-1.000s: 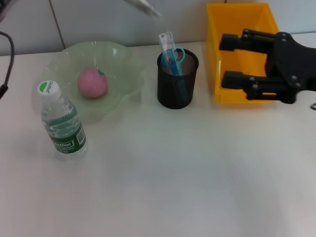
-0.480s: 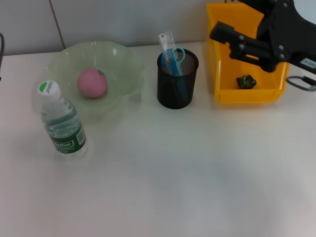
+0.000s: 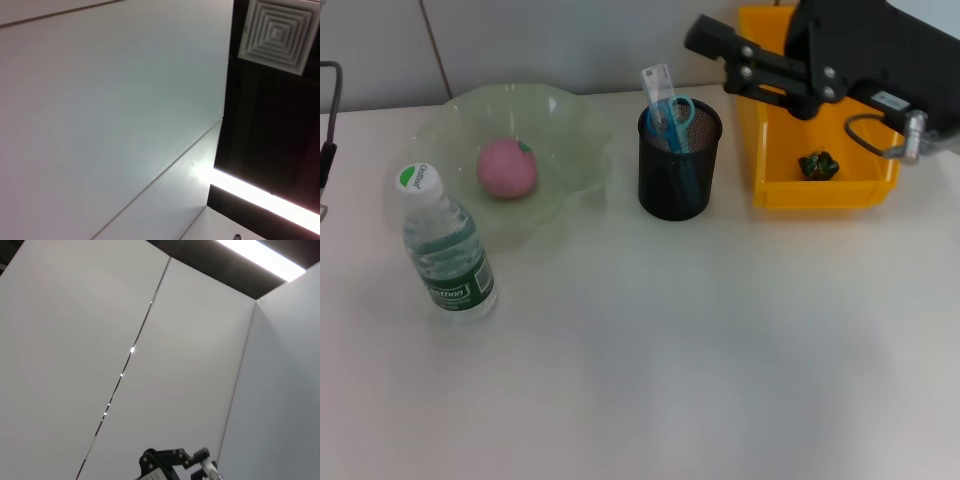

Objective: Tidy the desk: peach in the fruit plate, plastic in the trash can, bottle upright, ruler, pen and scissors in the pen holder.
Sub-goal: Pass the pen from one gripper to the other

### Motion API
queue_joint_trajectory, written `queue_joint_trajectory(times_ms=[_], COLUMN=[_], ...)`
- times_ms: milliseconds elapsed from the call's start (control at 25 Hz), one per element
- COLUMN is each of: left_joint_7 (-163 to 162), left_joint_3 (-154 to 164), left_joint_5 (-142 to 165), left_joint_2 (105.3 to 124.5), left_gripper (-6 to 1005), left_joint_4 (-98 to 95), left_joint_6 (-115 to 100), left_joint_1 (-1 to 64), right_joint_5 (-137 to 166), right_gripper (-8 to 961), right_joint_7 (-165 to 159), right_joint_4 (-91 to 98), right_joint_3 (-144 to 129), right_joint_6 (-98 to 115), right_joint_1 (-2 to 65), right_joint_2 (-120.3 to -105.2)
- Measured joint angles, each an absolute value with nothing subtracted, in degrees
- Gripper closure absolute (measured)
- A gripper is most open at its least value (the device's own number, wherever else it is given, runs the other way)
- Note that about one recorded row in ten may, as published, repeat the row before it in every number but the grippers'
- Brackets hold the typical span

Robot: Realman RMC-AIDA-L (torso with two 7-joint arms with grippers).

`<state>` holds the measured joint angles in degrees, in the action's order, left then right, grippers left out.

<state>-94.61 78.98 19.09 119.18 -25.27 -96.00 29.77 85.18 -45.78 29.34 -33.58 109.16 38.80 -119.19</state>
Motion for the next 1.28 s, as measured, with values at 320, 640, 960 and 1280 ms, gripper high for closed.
queue_joint_trajectory(times_ms=[320,640,960,1280], left_joint_7=[-94.2,-93.8,-92.8,-91.5], left_joint_3=[86.4,87.8,88.7,88.9], left_joint_5=[10.5,9.4,9.3,9.3], left_joint_2=[119.18,119.18,119.18,119.18], left_gripper=[845,843,841,840], left_joint_4=[-25.5,-25.9,-26.7,-27.1], left_joint_6=[-93.6,-92.2,-90.5,-89.3], left_joint_1=[29.6,29.9,30.2,30.6], right_joint_5=[84.5,84.4,84.4,76.0], right_gripper=[207,209,211,213], right_joint_7=[-38.2,-31.5,-29.3,-25.3], right_joint_4=[28.0,27.1,26.6,26.0], right_joint_3=[-33.6,-33.6,-34.6,-44.2], right_joint_6=[107.9,105.8,102.8,97.2], right_joint_1=[41.6,43.9,45.7,46.1], right_joint_2=[-119.45,-119.59,-119.69,-119.80])
